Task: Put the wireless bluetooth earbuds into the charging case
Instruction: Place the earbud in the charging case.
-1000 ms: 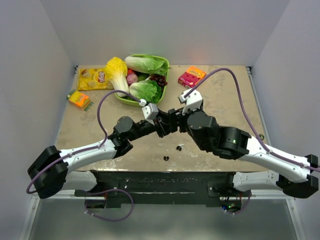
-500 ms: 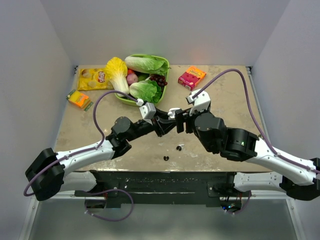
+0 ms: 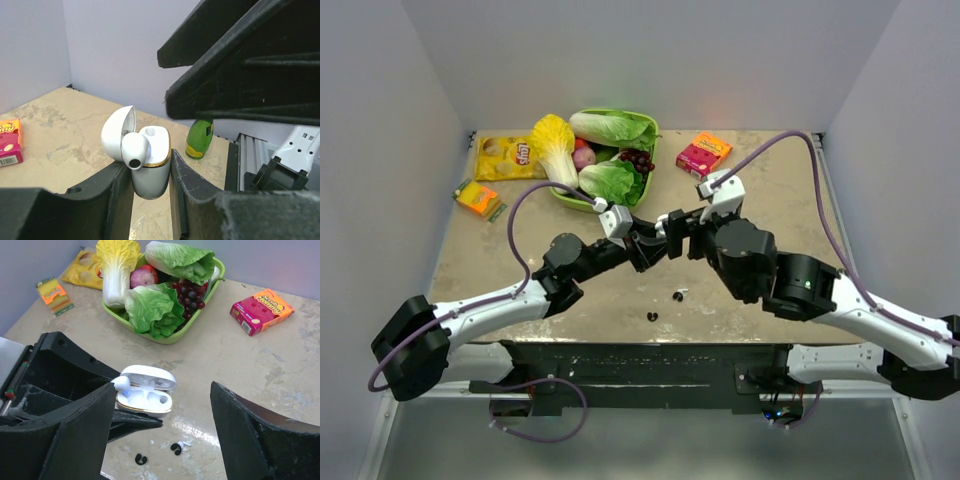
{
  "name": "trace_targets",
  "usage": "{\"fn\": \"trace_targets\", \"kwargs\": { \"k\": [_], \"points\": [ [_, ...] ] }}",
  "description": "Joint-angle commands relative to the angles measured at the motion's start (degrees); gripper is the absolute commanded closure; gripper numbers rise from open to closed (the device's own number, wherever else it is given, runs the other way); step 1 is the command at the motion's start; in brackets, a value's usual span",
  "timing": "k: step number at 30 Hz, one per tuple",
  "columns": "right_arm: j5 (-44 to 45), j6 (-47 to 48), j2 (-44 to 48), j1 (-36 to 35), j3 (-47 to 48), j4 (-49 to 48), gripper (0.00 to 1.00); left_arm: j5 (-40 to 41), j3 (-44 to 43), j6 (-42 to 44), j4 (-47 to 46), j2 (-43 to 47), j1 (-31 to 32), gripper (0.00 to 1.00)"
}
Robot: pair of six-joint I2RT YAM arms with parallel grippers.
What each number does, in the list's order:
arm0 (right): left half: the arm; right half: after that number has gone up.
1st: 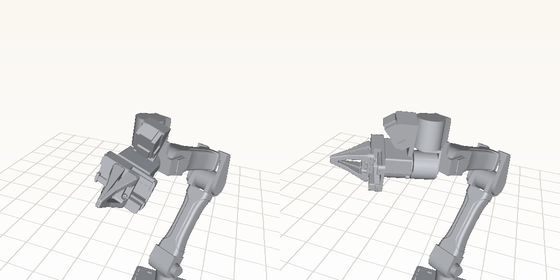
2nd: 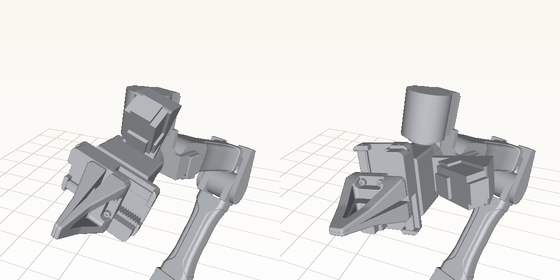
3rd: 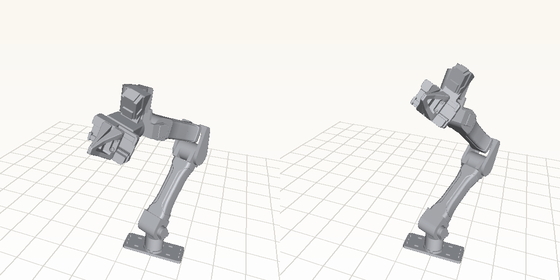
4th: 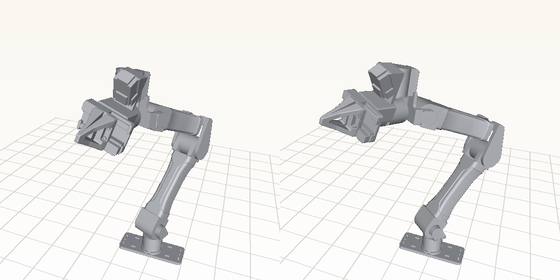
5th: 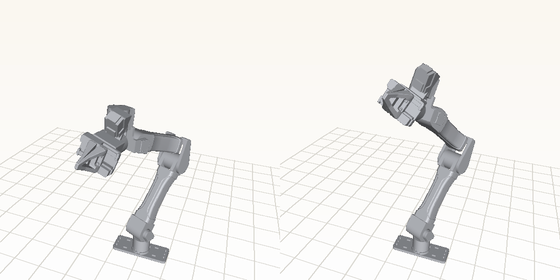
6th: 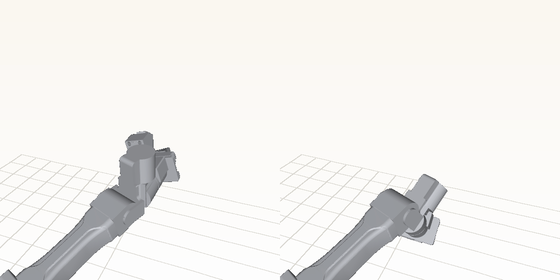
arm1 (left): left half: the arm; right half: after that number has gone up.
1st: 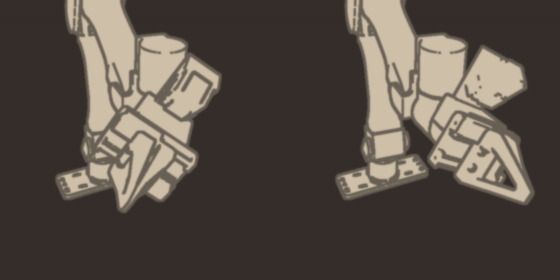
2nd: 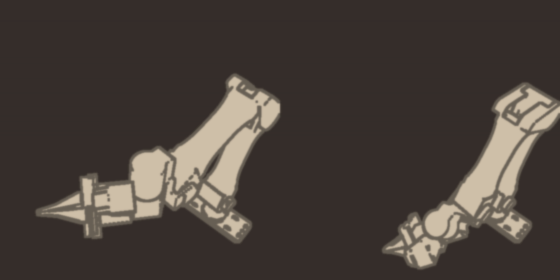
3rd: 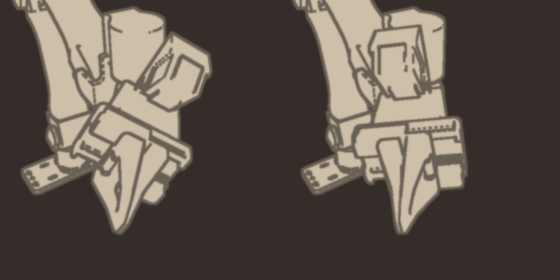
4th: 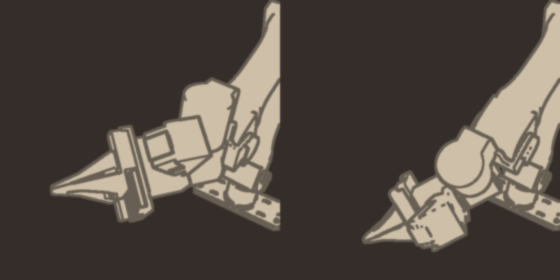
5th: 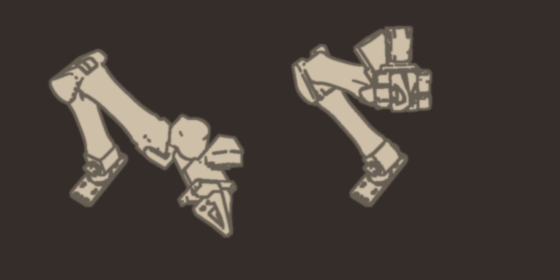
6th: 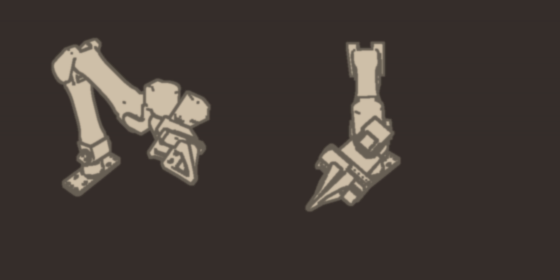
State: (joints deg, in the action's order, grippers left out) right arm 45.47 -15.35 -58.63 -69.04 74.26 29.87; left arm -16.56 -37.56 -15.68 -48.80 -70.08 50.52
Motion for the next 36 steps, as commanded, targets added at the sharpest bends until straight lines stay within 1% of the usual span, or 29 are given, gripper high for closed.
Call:
{"fn": "trace_targets", "kwargs": {
  "k": [1,9,16,25,36],
  "points": [
    [-0.30,-0.03,-3.68,0.04,3.26,-1.66,0.21,1.88,0.12,1.53,-2.97,-0.75,-0.25,1.00],
    [2.42,-0.38,-7.89,0.04,5.46,-0.60,0.21,2.76,0.38,1.80,-3.41,-0.93,-0.25,1.00],
    [4.36,-0.91,-9.13,0.39,5.72,0.80,0.21,2.93,1.08,1.88,-4.38,-0.06,-0.25,1.00],
    [4.18,-1.78,-9.13,0.48,5.02,3.00,0.22,4.51,1.44,2.41,-4.38,1.18,-0.25,1.00],
    [4.98,-2.58,-6.85,0.48,4.05,4.50,0.23,5.57,1.53,2.59,-4.47,2.14,-0.25,1.00]
  ]
}}
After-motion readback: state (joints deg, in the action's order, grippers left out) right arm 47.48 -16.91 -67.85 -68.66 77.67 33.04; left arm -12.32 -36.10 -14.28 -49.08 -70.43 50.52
